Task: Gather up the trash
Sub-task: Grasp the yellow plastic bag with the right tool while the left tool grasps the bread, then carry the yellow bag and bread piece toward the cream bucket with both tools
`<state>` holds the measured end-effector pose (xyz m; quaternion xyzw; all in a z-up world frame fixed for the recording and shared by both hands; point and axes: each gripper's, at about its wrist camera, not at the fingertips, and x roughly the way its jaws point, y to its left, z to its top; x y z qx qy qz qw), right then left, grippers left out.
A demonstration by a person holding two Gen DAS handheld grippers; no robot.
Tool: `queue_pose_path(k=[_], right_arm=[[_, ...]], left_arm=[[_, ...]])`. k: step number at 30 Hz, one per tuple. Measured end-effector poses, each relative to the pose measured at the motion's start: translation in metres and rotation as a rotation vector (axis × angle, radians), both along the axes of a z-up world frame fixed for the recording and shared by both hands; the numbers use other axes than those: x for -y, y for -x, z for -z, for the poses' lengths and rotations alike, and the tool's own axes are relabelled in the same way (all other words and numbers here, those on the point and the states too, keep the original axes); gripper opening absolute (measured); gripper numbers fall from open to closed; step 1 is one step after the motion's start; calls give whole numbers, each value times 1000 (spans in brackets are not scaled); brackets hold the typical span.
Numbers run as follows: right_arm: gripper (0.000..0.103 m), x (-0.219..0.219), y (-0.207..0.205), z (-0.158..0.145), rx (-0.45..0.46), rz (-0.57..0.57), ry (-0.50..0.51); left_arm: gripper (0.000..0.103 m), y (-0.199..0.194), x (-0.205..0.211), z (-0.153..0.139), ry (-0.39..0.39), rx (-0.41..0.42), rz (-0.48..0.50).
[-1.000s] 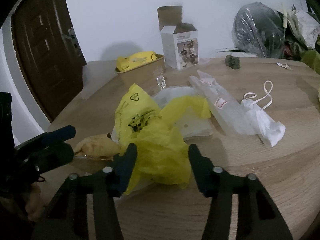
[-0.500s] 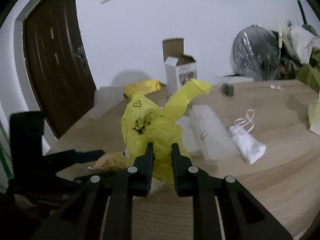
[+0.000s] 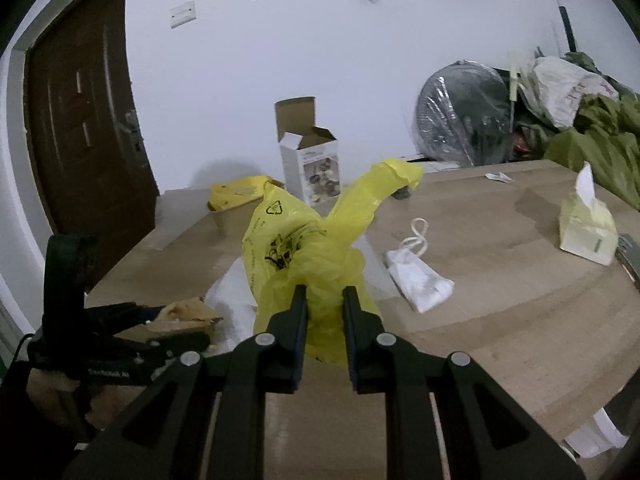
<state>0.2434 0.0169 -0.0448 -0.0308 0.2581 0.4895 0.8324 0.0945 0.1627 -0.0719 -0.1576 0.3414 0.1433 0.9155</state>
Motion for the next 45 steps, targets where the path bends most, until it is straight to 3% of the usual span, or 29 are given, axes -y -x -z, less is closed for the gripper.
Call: queue_pose_path(k=[5, 9, 29, 45], right_arm=[[15, 10, -1, 1, 4, 28, 2], [15, 17, -1, 2, 4, 55, -1], [15, 56, 13, 1, 20, 128, -1], [15, 102, 29, 1, 26, 202, -9]], left_arm=[[79, 5, 4, -3, -24, 17, 22], [53, 9, 10, -5, -41, 16, 37], [48, 22, 41, -24, -95, 79, 77], [48, 14, 75, -29, -110, 102, 176]])
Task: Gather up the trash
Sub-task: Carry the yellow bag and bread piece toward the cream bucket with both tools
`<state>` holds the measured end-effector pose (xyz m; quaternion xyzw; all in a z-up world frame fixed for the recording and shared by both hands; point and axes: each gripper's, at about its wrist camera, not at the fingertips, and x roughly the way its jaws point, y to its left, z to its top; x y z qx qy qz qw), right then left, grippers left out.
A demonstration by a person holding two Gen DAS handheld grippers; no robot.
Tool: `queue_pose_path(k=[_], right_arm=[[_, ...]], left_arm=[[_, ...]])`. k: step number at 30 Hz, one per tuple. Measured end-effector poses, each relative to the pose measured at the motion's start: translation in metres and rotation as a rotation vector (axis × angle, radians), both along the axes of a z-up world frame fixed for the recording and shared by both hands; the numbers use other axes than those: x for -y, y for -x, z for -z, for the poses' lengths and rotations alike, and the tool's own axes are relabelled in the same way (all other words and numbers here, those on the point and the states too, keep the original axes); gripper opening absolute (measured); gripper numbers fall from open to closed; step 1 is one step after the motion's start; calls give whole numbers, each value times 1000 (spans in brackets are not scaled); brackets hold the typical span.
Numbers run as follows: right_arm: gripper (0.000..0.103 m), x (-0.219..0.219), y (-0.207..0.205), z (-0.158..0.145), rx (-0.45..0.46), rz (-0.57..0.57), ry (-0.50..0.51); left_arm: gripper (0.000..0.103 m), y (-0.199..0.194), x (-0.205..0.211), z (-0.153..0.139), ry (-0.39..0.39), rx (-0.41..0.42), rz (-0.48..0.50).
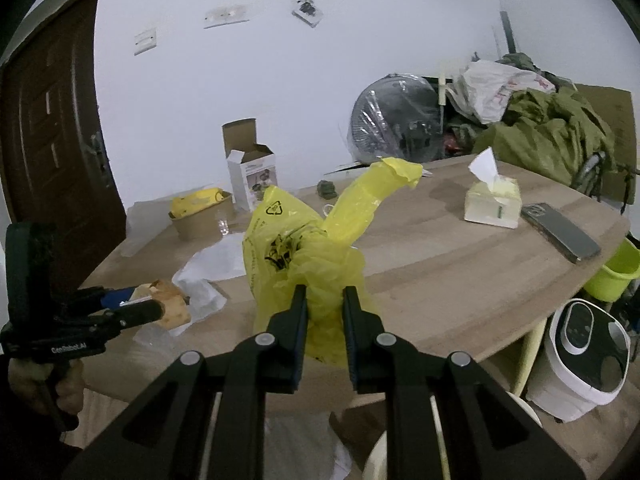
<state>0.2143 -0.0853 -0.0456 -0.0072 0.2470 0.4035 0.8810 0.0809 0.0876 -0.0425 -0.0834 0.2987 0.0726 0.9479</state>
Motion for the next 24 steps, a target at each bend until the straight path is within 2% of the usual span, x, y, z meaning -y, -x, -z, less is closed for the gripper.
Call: queue_pose_path(k=[24], right_arm=[[16, 92, 13, 14, -25, 192, -7]], left_arm=[[48, -34, 68, 5, -22, -14, 204]])
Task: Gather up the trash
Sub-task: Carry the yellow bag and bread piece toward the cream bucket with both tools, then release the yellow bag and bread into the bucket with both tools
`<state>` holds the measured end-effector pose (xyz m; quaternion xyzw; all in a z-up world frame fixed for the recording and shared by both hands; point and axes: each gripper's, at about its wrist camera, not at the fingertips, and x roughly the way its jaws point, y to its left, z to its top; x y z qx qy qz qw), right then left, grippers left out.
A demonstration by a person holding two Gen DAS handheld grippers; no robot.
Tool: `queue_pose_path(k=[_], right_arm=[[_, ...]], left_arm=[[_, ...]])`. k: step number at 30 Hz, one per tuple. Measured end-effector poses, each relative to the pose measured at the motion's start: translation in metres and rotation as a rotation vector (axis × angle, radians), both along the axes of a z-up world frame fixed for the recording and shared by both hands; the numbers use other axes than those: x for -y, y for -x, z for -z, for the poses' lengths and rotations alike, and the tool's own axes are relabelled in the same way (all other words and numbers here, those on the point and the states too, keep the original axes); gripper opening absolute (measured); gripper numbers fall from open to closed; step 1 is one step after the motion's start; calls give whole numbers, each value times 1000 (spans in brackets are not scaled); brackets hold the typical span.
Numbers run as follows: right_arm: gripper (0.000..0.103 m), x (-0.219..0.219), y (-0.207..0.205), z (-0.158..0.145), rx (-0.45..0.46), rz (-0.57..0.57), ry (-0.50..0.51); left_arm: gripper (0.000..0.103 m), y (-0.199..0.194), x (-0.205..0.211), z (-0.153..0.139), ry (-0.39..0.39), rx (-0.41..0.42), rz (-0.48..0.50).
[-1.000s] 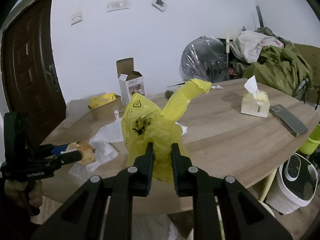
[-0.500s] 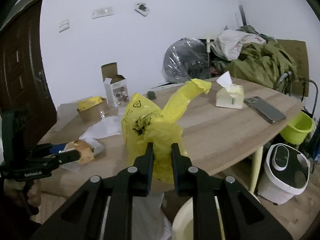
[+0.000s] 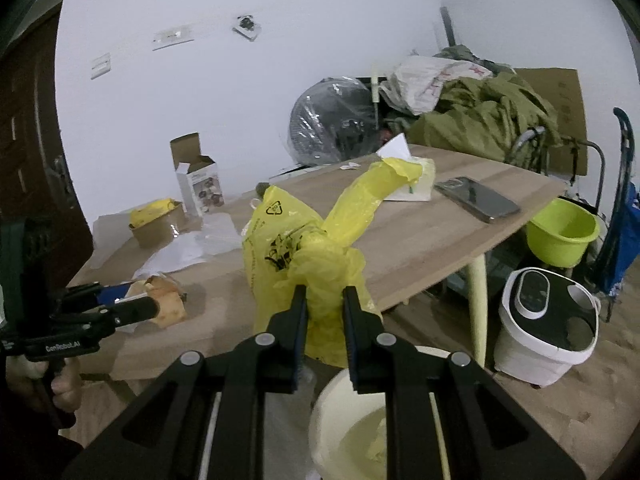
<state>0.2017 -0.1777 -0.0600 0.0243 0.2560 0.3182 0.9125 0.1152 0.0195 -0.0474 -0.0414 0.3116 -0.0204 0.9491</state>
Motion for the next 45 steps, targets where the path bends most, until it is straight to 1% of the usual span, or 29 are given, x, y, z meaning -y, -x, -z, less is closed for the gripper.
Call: queue_pose_path(k=[7, 14, 17, 23, 31, 34, 36, 39, 41, 43, 45], right_arm=[[15, 22, 5, 10, -23, 53, 7], [16, 43, 8, 17, -41, 105, 16], [16, 50, 9, 24, -59, 124, 30], [16, 59, 8, 51, -127, 158, 86], [16, 68, 0, 96, -244, 178, 124], [16, 69, -2, 107, -275, 182, 136], [19, 69, -6, 115, -298, 184, 143], [27, 69, -10, 123, -320, 189, 152], [39, 70, -12, 126, -328, 191, 151], [45, 73, -14, 128, -328, 199, 147], [45, 75, -16, 128, -329, 205, 146]], left_arm=[[48, -12, 24, 1, -1, -2, 65], [48, -21, 48, 7, -4, -16, 134], [48, -25, 58, 11, -5, -22, 161], [48, -34, 76, 20, -11, -45, 223], [48, -44, 97, 38, -28, -93, 286], [48, -48, 105, 44, -41, -112, 308], [48, -52, 110, 49, -48, -127, 322], [48, -57, 117, 54, -57, -145, 336], [48, -61, 122, 58, -67, -160, 348], [48, -67, 127, 62, -76, -173, 363], [48, -71, 132, 65, -81, -183, 375]])
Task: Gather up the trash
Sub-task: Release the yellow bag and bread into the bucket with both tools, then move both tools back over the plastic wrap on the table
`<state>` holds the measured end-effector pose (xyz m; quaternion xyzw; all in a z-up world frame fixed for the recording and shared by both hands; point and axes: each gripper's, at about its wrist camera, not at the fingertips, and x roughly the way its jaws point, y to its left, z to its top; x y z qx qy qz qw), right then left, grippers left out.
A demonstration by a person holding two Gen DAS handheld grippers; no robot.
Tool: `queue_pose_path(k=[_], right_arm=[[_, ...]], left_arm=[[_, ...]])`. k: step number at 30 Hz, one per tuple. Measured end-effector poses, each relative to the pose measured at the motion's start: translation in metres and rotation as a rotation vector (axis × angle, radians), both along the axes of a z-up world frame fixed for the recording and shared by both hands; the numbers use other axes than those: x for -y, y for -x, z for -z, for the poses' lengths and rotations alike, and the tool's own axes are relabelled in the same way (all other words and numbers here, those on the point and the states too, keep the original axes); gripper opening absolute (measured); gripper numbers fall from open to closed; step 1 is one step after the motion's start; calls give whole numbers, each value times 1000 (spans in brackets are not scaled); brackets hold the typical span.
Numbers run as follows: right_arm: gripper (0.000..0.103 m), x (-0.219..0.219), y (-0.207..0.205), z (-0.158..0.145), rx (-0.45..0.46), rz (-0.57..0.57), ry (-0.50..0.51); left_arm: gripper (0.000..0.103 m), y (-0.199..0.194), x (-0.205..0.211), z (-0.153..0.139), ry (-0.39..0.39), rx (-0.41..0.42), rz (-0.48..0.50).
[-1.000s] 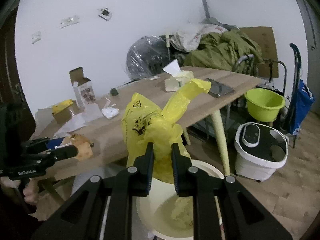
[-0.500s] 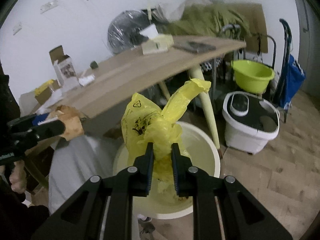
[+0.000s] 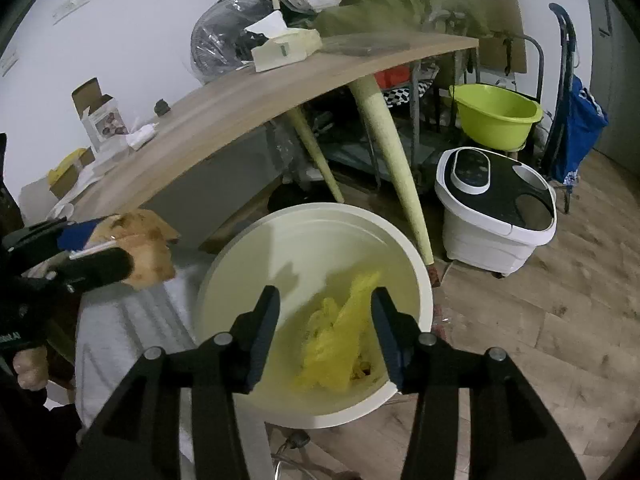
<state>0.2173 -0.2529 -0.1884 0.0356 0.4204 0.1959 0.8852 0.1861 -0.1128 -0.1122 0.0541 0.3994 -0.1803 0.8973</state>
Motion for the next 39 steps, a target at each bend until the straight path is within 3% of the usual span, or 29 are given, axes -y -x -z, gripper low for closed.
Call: queue_pose_path(k=[10, 16, 18, 27, 39], right_arm=[[45, 12, -5, -2, 2, 42, 16], [45, 13, -3, -8, 11, 64, 30], [45, 10, -1, -13, 21, 64, 37], [45, -4, 6, -37, 66, 53, 66], [45, -37, 19, -79, 145, 4, 86]], left_arm=[[48, -31, 23, 25, -66, -98, 31], [56, -36, 27, 30, -59, -130, 48], [62, -36, 25, 27, -42, -125, 41], [63, -29, 13, 11, 22, -80, 41], [63, -1, -32, -33, 108, 52, -23]])
